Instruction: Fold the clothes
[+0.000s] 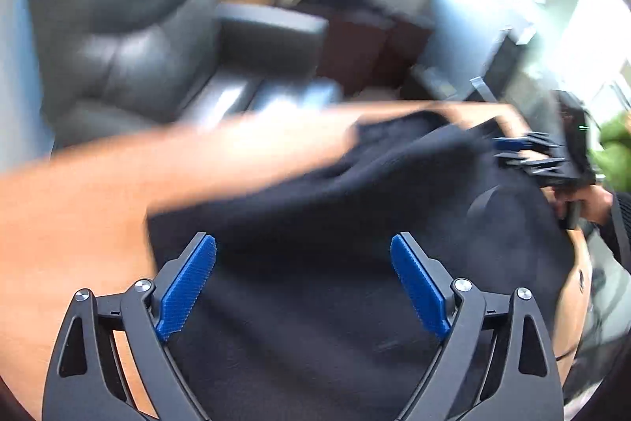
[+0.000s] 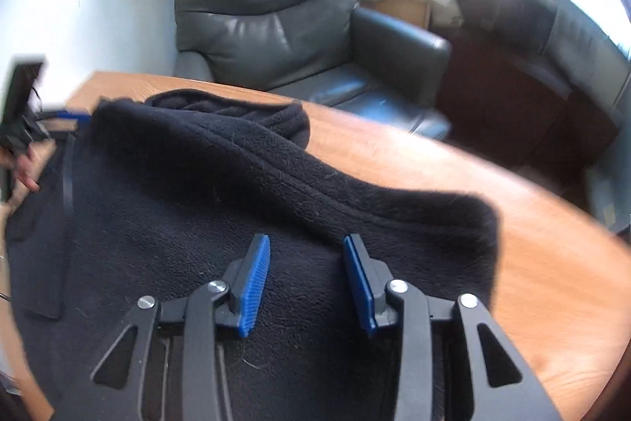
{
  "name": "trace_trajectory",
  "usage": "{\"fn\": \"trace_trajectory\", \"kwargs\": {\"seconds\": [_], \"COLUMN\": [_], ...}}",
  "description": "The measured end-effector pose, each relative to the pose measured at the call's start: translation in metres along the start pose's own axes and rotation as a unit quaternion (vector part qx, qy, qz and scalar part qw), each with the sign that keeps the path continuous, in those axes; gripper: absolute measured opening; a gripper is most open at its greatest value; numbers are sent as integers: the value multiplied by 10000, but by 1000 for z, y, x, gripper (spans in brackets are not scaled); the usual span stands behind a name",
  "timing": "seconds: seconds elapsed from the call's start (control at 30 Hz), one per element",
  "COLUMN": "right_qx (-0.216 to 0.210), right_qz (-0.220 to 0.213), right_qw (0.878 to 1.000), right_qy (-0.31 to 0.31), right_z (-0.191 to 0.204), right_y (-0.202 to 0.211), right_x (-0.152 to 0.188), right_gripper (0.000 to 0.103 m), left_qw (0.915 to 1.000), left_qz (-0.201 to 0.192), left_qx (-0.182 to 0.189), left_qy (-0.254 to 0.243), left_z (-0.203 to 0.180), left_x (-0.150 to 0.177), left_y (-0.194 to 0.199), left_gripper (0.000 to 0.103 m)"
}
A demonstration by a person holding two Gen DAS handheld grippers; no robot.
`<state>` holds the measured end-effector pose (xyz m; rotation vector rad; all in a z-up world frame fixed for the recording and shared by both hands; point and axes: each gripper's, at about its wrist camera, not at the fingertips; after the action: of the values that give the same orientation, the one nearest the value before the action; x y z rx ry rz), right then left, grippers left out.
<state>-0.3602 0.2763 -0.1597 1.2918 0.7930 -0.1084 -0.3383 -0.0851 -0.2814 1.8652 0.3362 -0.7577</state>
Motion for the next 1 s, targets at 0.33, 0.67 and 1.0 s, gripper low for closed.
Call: {"fn": "trace_trajectory", "kwargs": {"seconds": [0.33, 0.67, 1.0], "right_qx": [428, 646, 547], "right_qz": [94, -55, 231], "right_qw": [9982, 9976, 9975], "right_qy": [-405, -240, -381], "right_z": [-7, 4, 15], "right_y": [-25, -7, 9], "right_x": [7, 15, 55], "right_gripper": [70, 72, 79], "left_qw": [9943, 9964, 9975], "left_qz": [583, 454, 262], "left_qx": [675, 699, 616], "left_qy": [586, 160, -241], "left_z": [3, -17, -44], "left_x": [6, -9, 0], "left_y": [-82, -92, -70], "left_gripper": [91, 93, 97]}}
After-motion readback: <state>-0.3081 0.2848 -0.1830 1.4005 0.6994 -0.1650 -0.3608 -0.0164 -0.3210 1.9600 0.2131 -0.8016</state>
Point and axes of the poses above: each gripper's, at about its wrist camera, not at the fingertips, and y roughly against the way its jaws point, z to its left, x to its underside, and after that the axes turned 1 degree about -z, right-handed
